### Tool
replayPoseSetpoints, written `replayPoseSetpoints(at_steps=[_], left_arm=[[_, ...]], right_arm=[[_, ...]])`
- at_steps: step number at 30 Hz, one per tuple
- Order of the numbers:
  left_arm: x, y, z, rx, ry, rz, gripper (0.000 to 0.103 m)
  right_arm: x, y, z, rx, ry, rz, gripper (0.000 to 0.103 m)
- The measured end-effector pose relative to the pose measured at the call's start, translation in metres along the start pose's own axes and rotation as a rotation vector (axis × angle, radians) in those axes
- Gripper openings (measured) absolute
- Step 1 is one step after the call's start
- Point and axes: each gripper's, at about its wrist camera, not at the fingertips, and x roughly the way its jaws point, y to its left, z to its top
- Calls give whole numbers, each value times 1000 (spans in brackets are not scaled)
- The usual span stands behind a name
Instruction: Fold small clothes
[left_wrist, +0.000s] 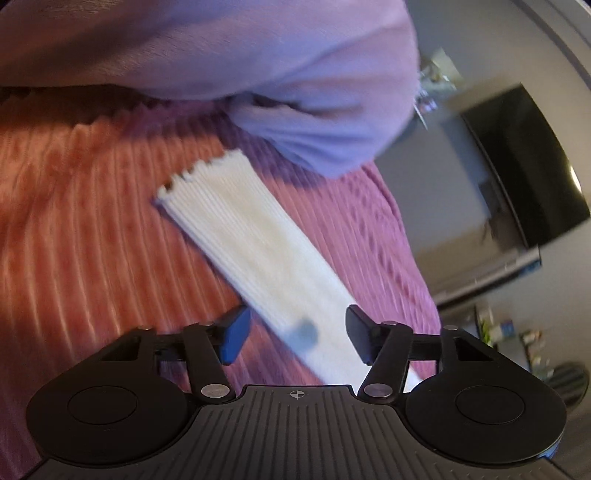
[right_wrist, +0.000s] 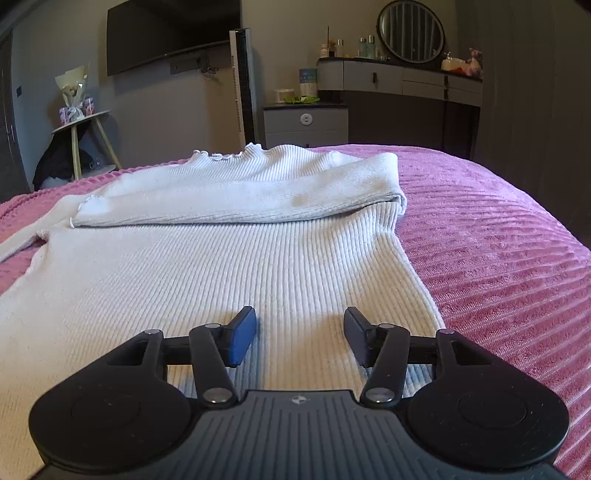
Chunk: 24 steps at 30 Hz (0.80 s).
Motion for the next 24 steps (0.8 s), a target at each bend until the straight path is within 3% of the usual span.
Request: replayPoseSetpoints(at_steps=[2,5,9,12,17,21,24], left_arm=[[5,3,8,-32,-23,7,57],[15,6,22,-34,-44,28,42],[17,9,31,-19,-55,80,10],[9,-12,26,116,-59,102,9],[-7,-95,-13,397,-46,-30,9],[-27,-188,-90,676,2,-250,9],[-34,-241,-158,807,96,-382,15]], right_arm=[[-1,0,-2,-1,-2,1,55],[0,-1,-3,1,-4,6,56],[0,-2,-3,9,-4,18,58],[1,-2,-4,9,-7,29,62],[2,-3,-5,12,-10,34,63],[2,-5,-6,26,-17,47,63],[3,-7,-6,32,-18,52,63]])
